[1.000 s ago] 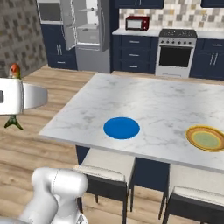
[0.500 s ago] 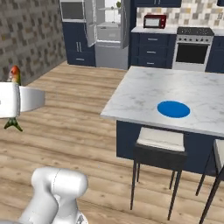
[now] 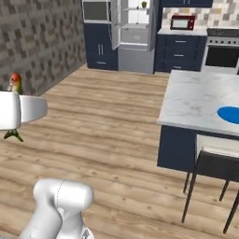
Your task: Transport the fish and mushroom to the fridge. Place the fish on the rack containing meat and place the mushroom on the rack containing the vegetable, ensuring meats and vegetables are on different racks.
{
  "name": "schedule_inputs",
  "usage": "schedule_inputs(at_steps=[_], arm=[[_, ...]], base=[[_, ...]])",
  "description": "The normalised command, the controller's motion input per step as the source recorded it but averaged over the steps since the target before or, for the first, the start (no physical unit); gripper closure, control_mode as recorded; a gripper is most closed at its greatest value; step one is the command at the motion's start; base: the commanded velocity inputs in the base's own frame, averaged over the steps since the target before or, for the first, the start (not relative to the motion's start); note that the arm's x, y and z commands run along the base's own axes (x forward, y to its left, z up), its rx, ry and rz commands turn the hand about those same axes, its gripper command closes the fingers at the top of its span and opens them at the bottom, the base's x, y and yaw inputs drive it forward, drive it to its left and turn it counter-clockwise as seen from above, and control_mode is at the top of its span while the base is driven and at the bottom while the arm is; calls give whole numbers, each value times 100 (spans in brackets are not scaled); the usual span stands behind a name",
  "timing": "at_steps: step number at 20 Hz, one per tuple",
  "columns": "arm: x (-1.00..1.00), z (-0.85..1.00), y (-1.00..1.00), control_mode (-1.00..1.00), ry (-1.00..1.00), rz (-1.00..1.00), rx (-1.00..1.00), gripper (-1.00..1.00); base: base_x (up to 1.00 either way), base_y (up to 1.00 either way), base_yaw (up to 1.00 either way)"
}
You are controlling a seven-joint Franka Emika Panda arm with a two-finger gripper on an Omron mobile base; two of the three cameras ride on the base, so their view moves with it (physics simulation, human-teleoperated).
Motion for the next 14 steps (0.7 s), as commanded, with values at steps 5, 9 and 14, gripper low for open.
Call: schedule_inputs(at_steps=[5, 9, 14], arm=[[0, 0, 0, 100, 0, 0, 0, 100], [0, 0, 0, 100, 0, 0, 0, 100], [0, 0, 0, 100, 0, 0, 0, 100]], base=[[97, 100, 0], [100, 91, -2], [100, 42, -6]])
